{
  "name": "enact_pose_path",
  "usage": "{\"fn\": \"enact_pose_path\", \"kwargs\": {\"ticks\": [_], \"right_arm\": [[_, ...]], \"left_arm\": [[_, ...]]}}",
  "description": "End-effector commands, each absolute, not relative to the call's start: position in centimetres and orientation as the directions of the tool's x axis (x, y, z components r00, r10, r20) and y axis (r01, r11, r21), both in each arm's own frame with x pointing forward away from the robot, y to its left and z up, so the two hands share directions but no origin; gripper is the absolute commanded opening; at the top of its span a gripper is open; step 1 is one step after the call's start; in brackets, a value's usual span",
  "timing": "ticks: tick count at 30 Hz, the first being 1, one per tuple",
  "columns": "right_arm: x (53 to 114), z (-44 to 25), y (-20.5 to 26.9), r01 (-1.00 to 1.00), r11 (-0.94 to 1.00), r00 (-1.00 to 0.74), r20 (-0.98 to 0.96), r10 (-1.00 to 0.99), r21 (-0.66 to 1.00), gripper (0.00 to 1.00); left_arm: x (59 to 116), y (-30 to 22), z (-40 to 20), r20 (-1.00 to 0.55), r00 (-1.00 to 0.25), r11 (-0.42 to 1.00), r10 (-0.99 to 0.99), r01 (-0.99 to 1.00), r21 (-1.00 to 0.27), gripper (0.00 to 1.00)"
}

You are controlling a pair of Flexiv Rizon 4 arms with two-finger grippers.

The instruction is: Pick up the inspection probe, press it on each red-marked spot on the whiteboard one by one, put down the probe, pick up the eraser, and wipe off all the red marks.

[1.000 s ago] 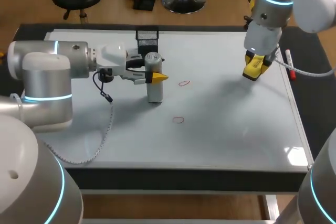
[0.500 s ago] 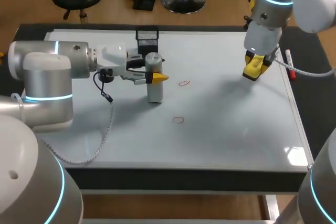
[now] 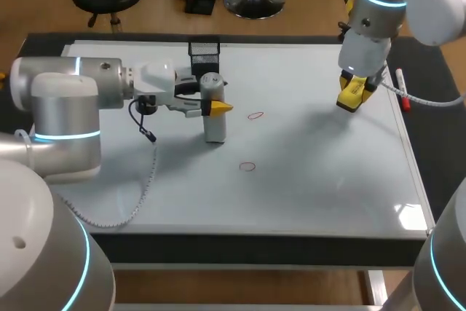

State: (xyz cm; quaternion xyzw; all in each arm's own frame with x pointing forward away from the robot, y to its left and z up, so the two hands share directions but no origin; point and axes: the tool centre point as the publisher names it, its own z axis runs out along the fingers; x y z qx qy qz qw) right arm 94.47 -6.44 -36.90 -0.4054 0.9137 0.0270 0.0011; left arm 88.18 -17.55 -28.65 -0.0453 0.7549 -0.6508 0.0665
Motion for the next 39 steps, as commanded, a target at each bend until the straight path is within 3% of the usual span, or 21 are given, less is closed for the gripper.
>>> {"fn": "enact_pose_path", "kwargs": {"ticks": [1,17,39], "right_arm": [[94.5,-36.9,-6.5,-0.742,0.668,-0.670,-0.022,-0.742,0.046,0.00],[94.5,-36.9,-6.5,-0.742,0.668,-0.670,-0.022,-0.742,0.046,0.00],[94.5,-36.9,-6.5,-0.742,0.668,-0.670,-0.022,-0.742,0.046,0.00]], "left_arm": [[87.7,-17.3,-28.2,-0.049,-0.983,0.146,-0.175,0.024,-0.989,0.00],[87.2,-13.1,-25.7,-0.077,-0.950,0.161,-0.304,0.029,-0.987,0.00],[85.2,-1.2,-24.6,-0.109,-0.846,0.180,-0.522,0.015,-0.984,0.00]]}}
